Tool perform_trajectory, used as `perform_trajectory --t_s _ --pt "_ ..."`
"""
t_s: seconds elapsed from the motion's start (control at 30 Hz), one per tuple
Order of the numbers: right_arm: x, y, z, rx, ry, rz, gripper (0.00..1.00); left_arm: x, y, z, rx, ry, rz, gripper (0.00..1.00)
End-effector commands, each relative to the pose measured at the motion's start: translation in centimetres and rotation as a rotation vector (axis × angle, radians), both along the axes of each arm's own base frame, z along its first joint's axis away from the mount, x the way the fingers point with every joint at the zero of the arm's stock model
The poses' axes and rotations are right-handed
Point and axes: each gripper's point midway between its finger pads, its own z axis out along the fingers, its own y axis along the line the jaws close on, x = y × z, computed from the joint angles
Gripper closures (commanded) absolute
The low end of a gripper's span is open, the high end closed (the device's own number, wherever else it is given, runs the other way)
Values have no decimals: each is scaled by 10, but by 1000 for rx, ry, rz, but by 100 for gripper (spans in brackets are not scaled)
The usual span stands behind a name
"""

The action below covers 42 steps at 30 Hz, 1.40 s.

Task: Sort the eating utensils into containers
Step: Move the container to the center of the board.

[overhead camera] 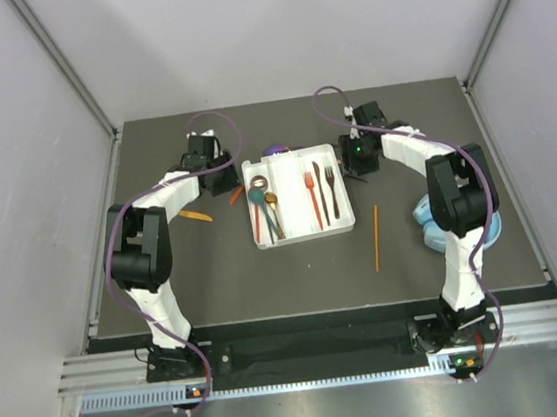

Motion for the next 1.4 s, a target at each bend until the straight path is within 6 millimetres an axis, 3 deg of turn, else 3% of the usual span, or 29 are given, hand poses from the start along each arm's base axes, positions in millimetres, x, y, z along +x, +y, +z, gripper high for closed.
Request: perform_trajectory --t_s 0.0,0.1,0.23,0.37,0.4,0.47,0.5,0.6,0.63,0.8,1.0,1.03,1.13,1.2,1.23,1.27,1.3,1.37 --pt "9 14 43 100 -101 15 47 17 -17 36 -68 -111 -50 52" --pt "9 19 48 126 -99 31 46 16 -24 32 -91 -100 -85 52" --pt "4 29 40 131 -65 59 47 11 -38 26 -98 -84 -132 52" --pt "-2 34 28 107 -20 72 48 12 -37 20 -36 -59 -106 53" --pt "0 36 30 102 -19 80 48 8 -29 4 11 -1 -78 53" --pt "-1 38 28 99 -14 83 48 9 -30 1 37 23 -74 55" --pt "-3 37 27 98 -13 70 49 8 -27 -11 63 51 -62 56" --pt "-3 34 46 108 -80 49 47 2 -28 -17 80 76 -63 58" --pt "-1 33 61 115 -117 46 46 1 -26 -20 89 77 -48 58" --pt "-1 36 76 120 -119 70 44 0 -17 -27 131 94 -16 58" --pt "-7 44 68 121 -97 100 43 -4 -12 -39 179 133 0 67" --pt "-11 44 54 101 -51 105 44 -5 -12 -39 184 138 1 69" --pt "-16 48 32 47 13 115 47 -7 -11 -44 212 158 0 75" --pt "-20 46 21 22 35 103 55 -9 -11 -43 223 158 3 79" --pt "-21 47 19 19 34 104 61 -9 -10 -42 229 156 3 81" --pt "-25 45 14 15 48 95 80 -9 -9 -40 232 151 3 84" --pt "-27 44 12 17 56 91 87 -9 -9 -39 239 146 -4 87" --pt "-32 43 4 5 75 90 90 -10 -9 -36 246 142 -11 90"
